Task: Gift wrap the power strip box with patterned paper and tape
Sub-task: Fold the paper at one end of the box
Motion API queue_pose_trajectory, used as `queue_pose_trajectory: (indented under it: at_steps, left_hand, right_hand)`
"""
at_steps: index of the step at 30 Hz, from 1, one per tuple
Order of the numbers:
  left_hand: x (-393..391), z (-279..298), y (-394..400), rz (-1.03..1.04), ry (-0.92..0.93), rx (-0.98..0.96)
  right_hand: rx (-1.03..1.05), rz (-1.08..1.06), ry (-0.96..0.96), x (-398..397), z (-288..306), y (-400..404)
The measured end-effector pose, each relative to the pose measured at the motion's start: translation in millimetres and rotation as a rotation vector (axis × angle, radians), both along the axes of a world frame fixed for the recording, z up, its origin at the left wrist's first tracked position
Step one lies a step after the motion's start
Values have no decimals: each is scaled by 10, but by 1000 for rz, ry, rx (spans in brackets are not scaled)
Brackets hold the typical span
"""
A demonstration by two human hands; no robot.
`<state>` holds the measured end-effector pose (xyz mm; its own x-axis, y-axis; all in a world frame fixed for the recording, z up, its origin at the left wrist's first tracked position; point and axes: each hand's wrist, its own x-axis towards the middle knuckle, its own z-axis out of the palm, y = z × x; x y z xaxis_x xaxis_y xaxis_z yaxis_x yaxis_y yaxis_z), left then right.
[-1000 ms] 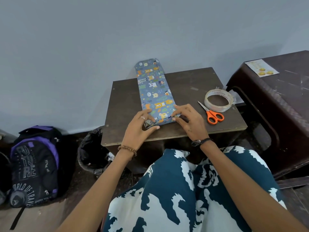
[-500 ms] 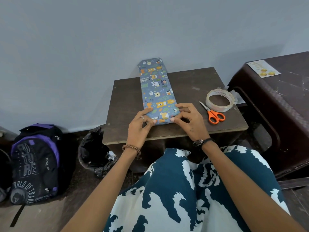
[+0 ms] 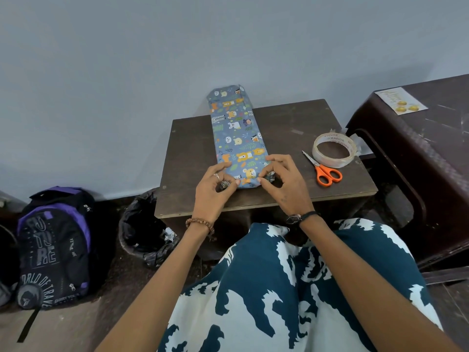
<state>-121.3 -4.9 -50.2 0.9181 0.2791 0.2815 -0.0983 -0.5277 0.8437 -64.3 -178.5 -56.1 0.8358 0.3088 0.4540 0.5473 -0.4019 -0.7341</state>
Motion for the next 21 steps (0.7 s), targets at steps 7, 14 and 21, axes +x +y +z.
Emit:
queue_pose_trajectory:
  at_steps: [7, 14, 21]
  left_hand:
    - [-21, 30, 62, -99, 54, 128]
    - [-25, 47, 39, -77, 5, 170]
    - [33, 31, 26, -112, 12, 439]
  right_hand:
    - [-72, 81, -29, -3, -3, -60]
    - [-172, 76, -111, -16, 11, -94]
    - [-153, 56, -89, 3, 30, -90]
